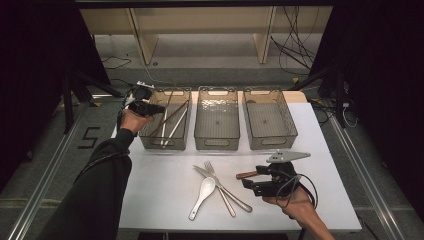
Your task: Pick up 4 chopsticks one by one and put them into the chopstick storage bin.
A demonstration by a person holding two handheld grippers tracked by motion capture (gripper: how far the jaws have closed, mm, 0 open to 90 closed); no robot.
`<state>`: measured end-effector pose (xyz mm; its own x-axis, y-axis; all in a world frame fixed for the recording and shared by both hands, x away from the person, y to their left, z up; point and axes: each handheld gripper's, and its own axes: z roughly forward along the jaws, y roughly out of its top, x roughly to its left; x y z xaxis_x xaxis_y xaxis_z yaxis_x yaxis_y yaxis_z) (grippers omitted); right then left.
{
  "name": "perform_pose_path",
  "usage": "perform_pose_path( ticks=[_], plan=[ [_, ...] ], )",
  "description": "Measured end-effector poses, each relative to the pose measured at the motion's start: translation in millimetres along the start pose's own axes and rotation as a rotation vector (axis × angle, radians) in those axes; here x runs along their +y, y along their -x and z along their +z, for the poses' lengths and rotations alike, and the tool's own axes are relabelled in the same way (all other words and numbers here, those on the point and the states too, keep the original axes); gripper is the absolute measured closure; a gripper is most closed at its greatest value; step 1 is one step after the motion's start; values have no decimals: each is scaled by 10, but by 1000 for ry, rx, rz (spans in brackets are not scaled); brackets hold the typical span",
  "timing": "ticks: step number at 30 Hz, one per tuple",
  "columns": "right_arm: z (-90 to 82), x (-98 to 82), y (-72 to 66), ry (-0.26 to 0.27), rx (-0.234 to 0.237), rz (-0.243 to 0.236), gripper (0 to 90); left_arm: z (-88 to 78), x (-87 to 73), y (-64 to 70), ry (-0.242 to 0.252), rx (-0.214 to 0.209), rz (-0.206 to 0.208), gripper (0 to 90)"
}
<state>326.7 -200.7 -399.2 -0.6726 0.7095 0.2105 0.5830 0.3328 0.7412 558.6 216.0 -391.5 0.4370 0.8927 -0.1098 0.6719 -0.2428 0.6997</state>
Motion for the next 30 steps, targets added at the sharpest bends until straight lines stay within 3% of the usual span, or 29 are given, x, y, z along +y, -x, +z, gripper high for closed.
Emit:
perform_pose_path(
  ticks=[3, 6, 11, 18, 30],
  plan=[
    [0, 0, -3, 0, 1, 0, 298, -55, 4, 29, 2, -8, -12, 613],
    [-1, 1, -4, -1, 0, -1, 298, -158, -5, 96, 11, -55, -43, 500],
    [-21, -2, 5, 6, -3, -1, 298, -414, -117, 314, 51, -137, -24, 341],
    [-24, -9, 1, 7, -8, 0, 298, -712, -359, 527, 132, -214, -15, 265],
    [4, -3, -4, -3, -9, -4, 297, -778, -708, 713, 149, -252, 16, 192]
  ],
)
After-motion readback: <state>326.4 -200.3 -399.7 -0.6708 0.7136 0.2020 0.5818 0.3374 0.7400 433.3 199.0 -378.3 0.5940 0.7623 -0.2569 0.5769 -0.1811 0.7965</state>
